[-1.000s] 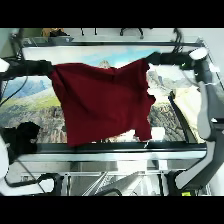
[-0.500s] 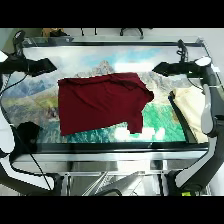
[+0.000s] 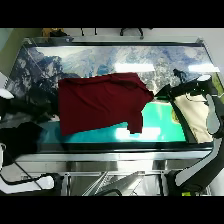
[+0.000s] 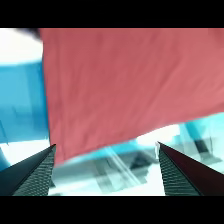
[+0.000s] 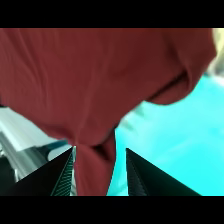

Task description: Fold the shirts.

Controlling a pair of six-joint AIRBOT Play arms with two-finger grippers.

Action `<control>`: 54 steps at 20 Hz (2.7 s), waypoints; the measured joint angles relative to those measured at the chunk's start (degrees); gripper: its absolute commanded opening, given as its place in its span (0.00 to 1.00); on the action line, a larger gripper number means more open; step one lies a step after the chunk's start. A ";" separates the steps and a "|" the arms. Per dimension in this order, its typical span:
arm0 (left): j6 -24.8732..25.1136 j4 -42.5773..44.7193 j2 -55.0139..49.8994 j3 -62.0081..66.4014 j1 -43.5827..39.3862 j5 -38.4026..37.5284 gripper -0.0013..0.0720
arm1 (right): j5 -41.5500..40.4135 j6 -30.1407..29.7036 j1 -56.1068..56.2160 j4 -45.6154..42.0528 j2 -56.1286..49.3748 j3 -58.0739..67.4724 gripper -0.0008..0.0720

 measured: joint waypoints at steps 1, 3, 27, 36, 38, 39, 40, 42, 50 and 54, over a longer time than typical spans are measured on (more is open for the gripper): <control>0.46 0.00 1.53 -4.09 0.26 1.46 0.96 | 0.35 -0.11 -0.07 0.17 0.09 -0.63 0.52; 1.36 -0.02 3.98 -10.93 0.48 4.79 0.96 | 0.74 -0.48 -0.11 1.25 0.37 -1.44 0.52; 4.46 -2.67 6.64 -0.66 10.10 16.59 0.03 | -1.86 0.50 -3.08 6.84 5.73 -9.09 0.51; 5.22 -0.24 6.54 2.38 10.23 16.70 0.03 | -22.80 -2.16 11.82 3.74 13.53 -33.59 0.48; 5.64 -0.22 6.56 2.47 10.23 16.81 0.03 | -28.15 -2.23 15.52 5.75 13.92 -34.86 0.48; 5.99 -0.22 6.54 2.51 10.23 16.85 0.03 | -30.64 -2.25 16.81 6.36 14.03 -35.21 0.49; 6.19 -0.22 6.54 2.51 10.23 16.94 0.03 | -33.07 -2.36 17.79 7.10 14.08 -35.50 0.49; 6.71 -0.17 6.54 2.54 10.25 16.96 0.03 | -37.35 -2.40 19.02 8.50 14.10 -35.82 0.45; 7.91 -0.26 6.58 4.20 10.25 15.37 0.03 | -38.47 -4.00 19.65 10.01 15.28 -34.29 0.04; 7.96 -4.00 10.38 12.46 10.23 10.32 0.03 | -27.04 -5.01 12.98 15.72 23.26 -24.06 0.04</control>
